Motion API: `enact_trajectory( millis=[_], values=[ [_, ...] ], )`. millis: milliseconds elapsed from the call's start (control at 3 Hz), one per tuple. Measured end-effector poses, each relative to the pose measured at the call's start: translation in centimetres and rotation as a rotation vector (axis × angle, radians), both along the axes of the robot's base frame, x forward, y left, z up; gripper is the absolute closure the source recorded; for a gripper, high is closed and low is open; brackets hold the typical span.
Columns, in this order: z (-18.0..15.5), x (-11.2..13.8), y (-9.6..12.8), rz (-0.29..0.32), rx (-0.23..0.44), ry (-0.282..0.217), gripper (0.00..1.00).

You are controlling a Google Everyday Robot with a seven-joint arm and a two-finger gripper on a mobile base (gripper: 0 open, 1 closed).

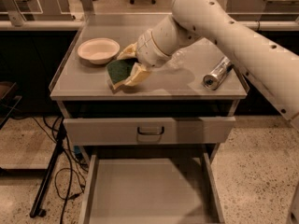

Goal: Pick sponge from middle drawer and place on counter

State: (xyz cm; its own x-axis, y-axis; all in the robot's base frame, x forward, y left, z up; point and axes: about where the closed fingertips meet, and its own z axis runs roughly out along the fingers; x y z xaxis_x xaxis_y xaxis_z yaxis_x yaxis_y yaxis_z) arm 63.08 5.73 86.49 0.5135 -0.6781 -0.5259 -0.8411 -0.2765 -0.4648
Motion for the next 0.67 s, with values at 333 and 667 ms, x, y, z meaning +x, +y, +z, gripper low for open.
enact_trajectory(
  millis=[333,667],
  values=[
    [0.08,0.01,0.04,-0.001,0.002,-0.002,0.83],
    [0.07,0.01,0.04,-0.001,0.002,-0.002,0.52]
  ],
)
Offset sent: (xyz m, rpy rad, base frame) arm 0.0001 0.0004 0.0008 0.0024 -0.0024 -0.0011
